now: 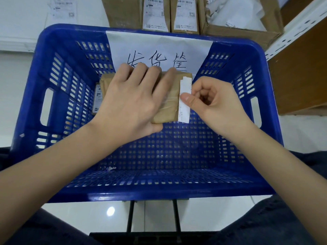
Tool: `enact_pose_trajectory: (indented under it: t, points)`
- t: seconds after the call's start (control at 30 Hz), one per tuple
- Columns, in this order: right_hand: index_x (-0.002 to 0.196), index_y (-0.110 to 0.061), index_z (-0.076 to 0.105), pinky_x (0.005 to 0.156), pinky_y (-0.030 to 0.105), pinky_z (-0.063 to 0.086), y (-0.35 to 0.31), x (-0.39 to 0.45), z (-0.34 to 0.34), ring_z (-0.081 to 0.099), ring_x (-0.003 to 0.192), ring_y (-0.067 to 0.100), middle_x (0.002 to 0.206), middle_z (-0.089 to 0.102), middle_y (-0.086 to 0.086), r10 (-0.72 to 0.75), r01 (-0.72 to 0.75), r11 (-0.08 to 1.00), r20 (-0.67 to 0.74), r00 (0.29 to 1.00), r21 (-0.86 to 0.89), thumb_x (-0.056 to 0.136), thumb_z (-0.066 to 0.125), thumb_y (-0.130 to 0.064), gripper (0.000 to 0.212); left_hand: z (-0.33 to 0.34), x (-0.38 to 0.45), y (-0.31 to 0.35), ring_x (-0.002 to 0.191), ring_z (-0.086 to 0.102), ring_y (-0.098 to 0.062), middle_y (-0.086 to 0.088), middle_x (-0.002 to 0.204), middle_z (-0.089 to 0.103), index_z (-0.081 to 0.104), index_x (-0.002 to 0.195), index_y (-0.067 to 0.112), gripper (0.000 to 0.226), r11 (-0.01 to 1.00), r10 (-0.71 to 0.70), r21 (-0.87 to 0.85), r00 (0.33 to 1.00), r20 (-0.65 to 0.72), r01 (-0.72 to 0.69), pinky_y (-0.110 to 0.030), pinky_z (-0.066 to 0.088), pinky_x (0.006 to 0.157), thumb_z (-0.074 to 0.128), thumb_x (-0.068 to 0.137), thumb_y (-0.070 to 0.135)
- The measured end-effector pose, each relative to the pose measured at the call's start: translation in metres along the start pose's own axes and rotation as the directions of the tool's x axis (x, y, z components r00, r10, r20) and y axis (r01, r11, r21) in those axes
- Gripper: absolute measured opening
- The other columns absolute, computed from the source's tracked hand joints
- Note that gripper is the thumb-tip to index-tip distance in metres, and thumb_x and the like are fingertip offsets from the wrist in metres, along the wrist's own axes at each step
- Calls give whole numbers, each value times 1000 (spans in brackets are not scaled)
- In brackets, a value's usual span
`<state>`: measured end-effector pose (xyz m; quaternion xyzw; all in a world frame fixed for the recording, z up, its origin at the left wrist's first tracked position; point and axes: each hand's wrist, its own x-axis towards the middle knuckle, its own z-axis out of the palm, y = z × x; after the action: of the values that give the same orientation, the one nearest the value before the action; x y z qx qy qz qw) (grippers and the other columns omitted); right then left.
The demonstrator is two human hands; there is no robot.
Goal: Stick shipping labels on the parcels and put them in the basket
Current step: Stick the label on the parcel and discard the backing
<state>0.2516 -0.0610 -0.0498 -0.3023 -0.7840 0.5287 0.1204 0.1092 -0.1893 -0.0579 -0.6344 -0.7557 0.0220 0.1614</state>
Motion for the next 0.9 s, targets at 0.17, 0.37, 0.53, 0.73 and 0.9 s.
enact_pose_trajectory:
  t: [0.17,0.37,0.53,0.73,0.9]
  points:
    - [69,-16,53,61,28,39,1,1,-5,42,62,23,63,47,20,-28,21,988,42,999,151,85,66,-19,21,2,0,-3,87,55,-34,-18,107,59,44,134,2,90,992,-15,-128,999,-42,9,-41,28,73,67,62,52]
    - [71,-13,52,73,38,43,3,1,-10,44,72,30,73,46,22,-20,-19,930,102,995,368,80,69,-24,22,3,2,-8,91,56,-33,-17,109,60,47,134,2,92,970,-32,-243,997,-69,15,-40,33,75,61,61,57]
    - [82,5,51,80,42,43,-1,4,-17,49,82,30,84,53,30,-55,-20,908,165,985,419,83,69,-25,35,3,5,-10,94,55,-33,-16,111,59,45,136,2,96,949,-66,-310,997,-26,54,-39,35,76,58,60,60]
    - [98,7,55,75,36,41,0,6,-19,48,80,27,88,54,18,-47,10,929,92,995,371,90,50,-18,27,3,8,-9,92,56,-34,-16,108,58,46,135,1,101,942,-142,-303,989,31,144,-41,41,78,59,56,63]
    - [103,-9,59,75,28,46,-2,4,-16,57,84,19,89,64,1,-39,9,939,82,996,342,90,47,-20,21,1,8,-13,91,56,-35,-17,107,59,45,135,0,102,946,-191,-263,981,13,188,-43,42,79,60,56,61]
